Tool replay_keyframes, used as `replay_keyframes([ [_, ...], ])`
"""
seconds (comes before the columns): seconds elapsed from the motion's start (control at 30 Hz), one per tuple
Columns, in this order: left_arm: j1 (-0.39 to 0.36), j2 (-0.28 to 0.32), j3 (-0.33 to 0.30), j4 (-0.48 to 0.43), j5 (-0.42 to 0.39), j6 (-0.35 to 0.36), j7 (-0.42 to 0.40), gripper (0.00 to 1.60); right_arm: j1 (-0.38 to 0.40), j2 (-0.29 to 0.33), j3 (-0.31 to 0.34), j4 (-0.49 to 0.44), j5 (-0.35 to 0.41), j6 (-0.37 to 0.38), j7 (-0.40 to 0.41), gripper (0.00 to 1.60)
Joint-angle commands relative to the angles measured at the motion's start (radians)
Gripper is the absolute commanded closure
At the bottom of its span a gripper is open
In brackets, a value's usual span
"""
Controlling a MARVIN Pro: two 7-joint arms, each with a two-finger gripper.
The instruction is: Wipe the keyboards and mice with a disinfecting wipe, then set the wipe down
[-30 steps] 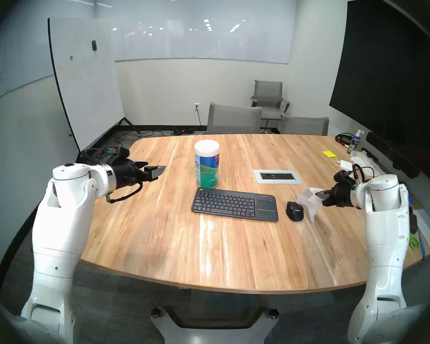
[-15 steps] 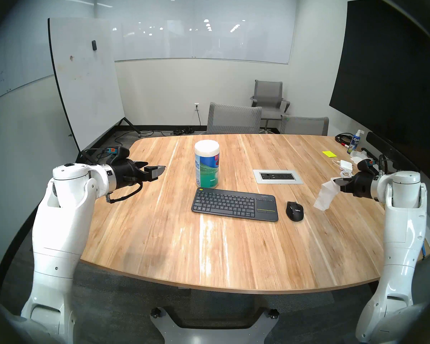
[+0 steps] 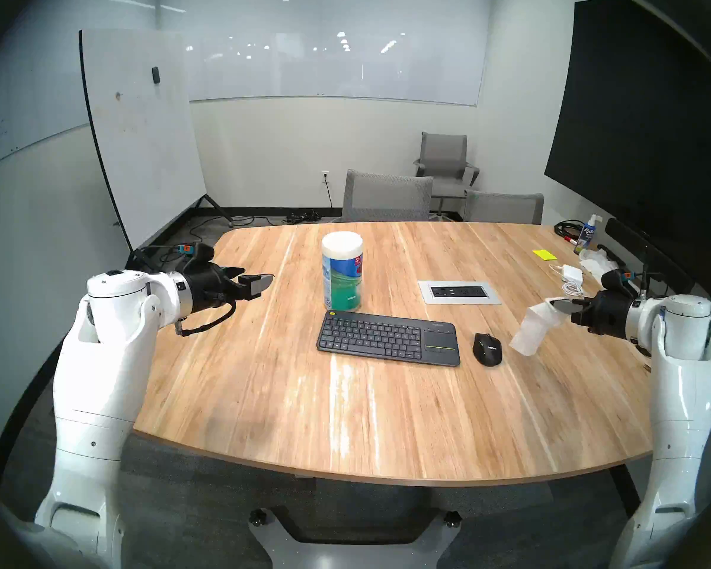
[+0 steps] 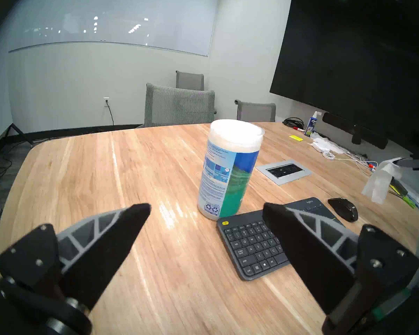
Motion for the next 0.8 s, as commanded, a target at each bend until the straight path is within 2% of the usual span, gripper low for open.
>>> replay_keyframes([
  [0.0,-0.014,-0.001,-0.002,-0.021,-0.002,-0.004,0.0,0.0,-0.076,0.054,-0.015,-0.066,0.163,0.036,0.096,1.6],
  [0.1,-0.013,-0.001,-0.002,-0.021,-0.002,-0.004,0.0,0.0,-0.104,0.059,-0.027,-0.076,0.233,0.059,0.077,1.6],
  [0.27,-0.013,-0.001,-0.003,-0.022,-0.002,-0.004,0.0,0.0,-0.128,0.058,-0.046,-0.098,0.311,0.086,0.041,1.6],
  [0.4,-0.013,-0.001,-0.003,-0.023,-0.002,-0.004,0.001,0.0,-0.131,0.034,-0.058,-0.111,0.332,0.08,0.026,1.6],
  [0.67,-0.013,-0.002,-0.003,-0.024,-0.002,-0.004,0.001,0.0,-0.097,-0.021,-0.102,-0.12,0.366,0.091,-0.07,1.6],
  [0.77,-0.013,-0.002,-0.003,-0.024,-0.002,-0.004,0.001,0.0,-0.087,-0.056,-0.106,-0.118,0.37,0.059,-0.099,1.6],
])
